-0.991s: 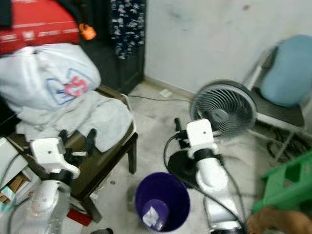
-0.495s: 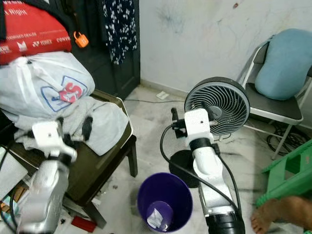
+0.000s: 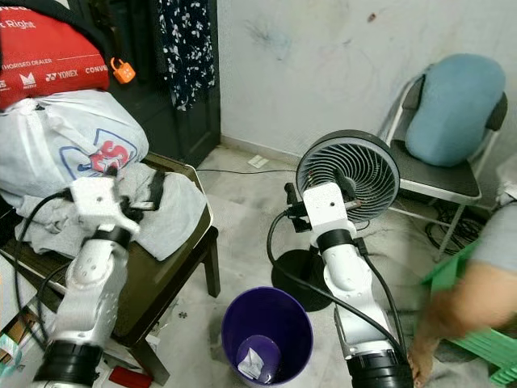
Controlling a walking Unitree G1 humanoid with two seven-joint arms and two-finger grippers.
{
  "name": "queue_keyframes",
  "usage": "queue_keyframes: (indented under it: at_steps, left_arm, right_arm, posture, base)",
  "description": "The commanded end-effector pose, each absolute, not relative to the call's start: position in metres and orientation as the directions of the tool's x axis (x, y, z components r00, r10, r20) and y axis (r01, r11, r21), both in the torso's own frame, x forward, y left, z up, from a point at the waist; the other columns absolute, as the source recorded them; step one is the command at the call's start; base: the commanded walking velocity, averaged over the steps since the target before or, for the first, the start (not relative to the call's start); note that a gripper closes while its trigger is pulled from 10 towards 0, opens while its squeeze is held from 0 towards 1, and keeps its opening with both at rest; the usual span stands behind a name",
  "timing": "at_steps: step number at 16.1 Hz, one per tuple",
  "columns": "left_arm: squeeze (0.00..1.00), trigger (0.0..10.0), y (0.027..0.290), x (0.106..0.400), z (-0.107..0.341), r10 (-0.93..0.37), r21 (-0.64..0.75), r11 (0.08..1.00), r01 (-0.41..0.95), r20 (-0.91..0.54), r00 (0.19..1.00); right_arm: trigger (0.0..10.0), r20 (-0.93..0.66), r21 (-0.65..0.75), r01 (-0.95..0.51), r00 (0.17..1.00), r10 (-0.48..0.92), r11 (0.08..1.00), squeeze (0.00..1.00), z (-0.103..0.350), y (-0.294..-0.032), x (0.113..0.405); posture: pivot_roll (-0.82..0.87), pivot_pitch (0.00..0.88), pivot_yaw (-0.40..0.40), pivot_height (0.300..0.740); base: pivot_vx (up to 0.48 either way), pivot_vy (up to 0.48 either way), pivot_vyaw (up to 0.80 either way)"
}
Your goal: Clean up the room
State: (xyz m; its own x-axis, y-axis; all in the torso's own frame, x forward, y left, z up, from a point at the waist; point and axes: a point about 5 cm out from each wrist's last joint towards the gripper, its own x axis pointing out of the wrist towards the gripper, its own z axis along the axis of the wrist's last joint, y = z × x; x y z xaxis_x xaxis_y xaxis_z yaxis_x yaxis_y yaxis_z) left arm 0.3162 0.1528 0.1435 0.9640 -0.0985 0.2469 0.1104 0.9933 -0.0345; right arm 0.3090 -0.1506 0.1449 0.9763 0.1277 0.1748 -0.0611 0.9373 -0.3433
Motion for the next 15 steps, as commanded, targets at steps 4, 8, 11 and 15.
queue_keyframes:
  at_steps: [4, 8, 11, 15]
  left_arm:
    - [0.0, 10.0, 0.161, 0.307, 0.129, -0.092, -0.027, 0.995, 0.099, 0.206, 0.974]
    - [0.0, 10.0, 0.175, 0.295, 0.124, 0.007, -0.049, 0.999, 0.002, 0.198, 0.98]
    - [0.0, 10.0, 0.174, 0.291, 0.125, 0.024, -0.054, 0.998, -0.013, 0.209, 0.978]
    - [0.0, 10.0, 0.177, 0.285, 0.125, 0.112, -0.088, 0.992, -0.094, 0.227, 0.967]
  right_arm:
    - [10.0, 0.16, -0.273, -0.011, 0.985, 0.057, 0.962, 0.0, 0.129, -0.154, 0.306]
    - [10.0, 0.164, -0.271, -0.062, 0.98, 0.11, 0.961, 0.0, 0.13, -0.14, 0.313]
    - [10.0, 0.165, -0.271, -0.103, 0.975, 0.151, 0.957, 0.0, 0.131, -0.131, 0.32]
    - [10.0, 0.157, -0.31, -0.185, 0.957, 0.243, 0.933, 0.0, 0.138, -0.125, 0.331]
  posture:
    - [-0.15, 0.0, 0.023, 0.74]
    - [-0.09, 0.002, -0.009, 0.74]
    - [-0.06, 0.0, -0.061, 0.74]
    - [-0.04, 0.0, -0.163, 0.74]
  base:
    - [0.0, 0.0, 0.0]
    - [0.0, 0.0, 0.0]
    - [0.0, 0.0, 0.0]
    - [0.0, 0.0, 0.0]
